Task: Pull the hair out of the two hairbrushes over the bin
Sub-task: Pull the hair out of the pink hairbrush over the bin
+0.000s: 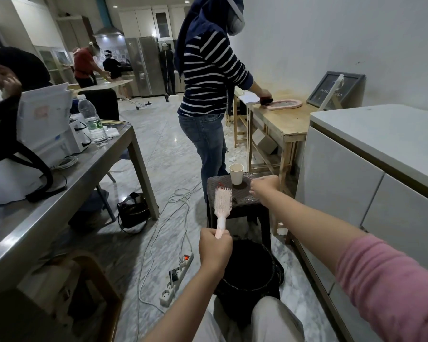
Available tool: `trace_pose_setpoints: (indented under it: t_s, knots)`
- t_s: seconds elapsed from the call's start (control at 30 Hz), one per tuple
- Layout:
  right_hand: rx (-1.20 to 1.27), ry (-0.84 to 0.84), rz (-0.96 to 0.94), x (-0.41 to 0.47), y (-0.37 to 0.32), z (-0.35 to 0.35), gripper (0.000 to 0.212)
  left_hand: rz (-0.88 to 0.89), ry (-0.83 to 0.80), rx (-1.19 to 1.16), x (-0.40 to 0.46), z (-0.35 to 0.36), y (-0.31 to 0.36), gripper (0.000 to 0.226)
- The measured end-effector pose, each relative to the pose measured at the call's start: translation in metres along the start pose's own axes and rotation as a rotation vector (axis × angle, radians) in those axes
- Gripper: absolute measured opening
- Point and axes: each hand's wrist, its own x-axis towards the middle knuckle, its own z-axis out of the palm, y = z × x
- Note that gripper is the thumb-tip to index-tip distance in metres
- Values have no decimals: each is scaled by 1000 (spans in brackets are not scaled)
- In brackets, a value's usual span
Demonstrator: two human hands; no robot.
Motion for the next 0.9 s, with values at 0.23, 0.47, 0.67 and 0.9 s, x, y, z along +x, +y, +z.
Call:
trace_pose_setpoints:
  t_s: [0.23, 0.47, 0.67, 0.9]
  knots:
    - [44, -26, 52, -5, 8, -14, 23, -37, 39, -9, 12, -7, -9, 18]
    - [-313, -428, -31, -36, 6, 9, 62, 53, 42, 98, 9, 0, -7, 16]
    - [-352, -444, -83, -46, 7, 32, 59, 155, 59, 168, 0, 5, -5, 14]
    - [-106, -528, 69, -49, 0, 25, 23, 231, 68, 119, -2, 2, -6, 15]
